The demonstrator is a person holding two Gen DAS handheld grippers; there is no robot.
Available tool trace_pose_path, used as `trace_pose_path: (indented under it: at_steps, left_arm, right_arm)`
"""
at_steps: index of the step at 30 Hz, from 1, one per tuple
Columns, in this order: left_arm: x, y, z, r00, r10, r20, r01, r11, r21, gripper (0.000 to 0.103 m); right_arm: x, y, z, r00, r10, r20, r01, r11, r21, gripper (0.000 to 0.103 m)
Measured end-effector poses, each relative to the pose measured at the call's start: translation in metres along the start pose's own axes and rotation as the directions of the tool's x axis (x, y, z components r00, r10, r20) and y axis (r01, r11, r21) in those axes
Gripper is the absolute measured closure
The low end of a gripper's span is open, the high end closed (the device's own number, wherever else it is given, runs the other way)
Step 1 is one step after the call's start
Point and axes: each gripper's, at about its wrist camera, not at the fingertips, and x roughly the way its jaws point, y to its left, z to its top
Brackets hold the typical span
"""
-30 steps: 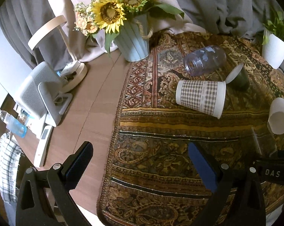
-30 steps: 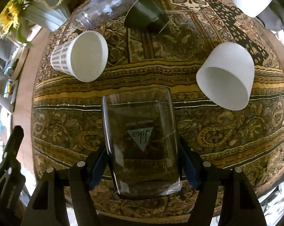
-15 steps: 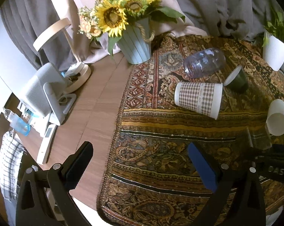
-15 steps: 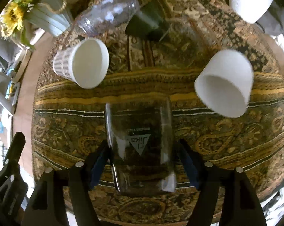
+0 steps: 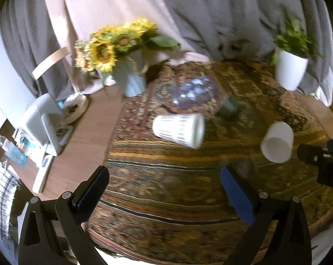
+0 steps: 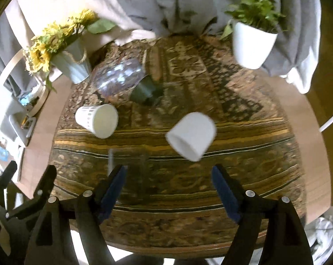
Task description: Flip cup upside down
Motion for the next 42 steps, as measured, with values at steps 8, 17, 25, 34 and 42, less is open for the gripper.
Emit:
trace_pose_path:
  at_steps: [8,17,25,34,42]
  left_arm:
    - [0.009,-0.051,-0.029,0.998,-0.041,-0.053,0.040,0.999,-0.012,0.000]
    - [0.021,-0.083,-0.056,0.999,-0.012,0.050,0.014,0.999,-0.036,0.000]
    - [0.034,-0.091,-0.067,0.998,-0.007,0.068,0.010,0.999,-0.049,0.010]
    - [0.046,-0.103,-0.079,0.997,-0.019,0.081,0.023,0.999,-0.048,0.023]
    - [0.049,-0.102,-0.083,0.997,-0.047,0.068,0.052,0.996,-0.070,0.036]
  right_arm:
    - [0.007,-0.044,-0.014,0.999,-0.022,-0.024,0.020,0.998,-0.058,0.023]
    - [0.036,-0.070,-0.027,0.994,-0.056,-0.090,0.046,0.992,-0.114,0.023]
    - [0.045,-0.072,-0.031,0.991,-0.071,-0.111,0.054,0.987,-0.152,0.023]
    - [0.049,-0.076,-0.034,0.988,-0.091,-0.123,0.069,0.982,-0.174,0.023]
    - [0.054,-0.075,-0.039,0.985,-0.096,-0.146,0.070,0.982,-0.173,0.023]
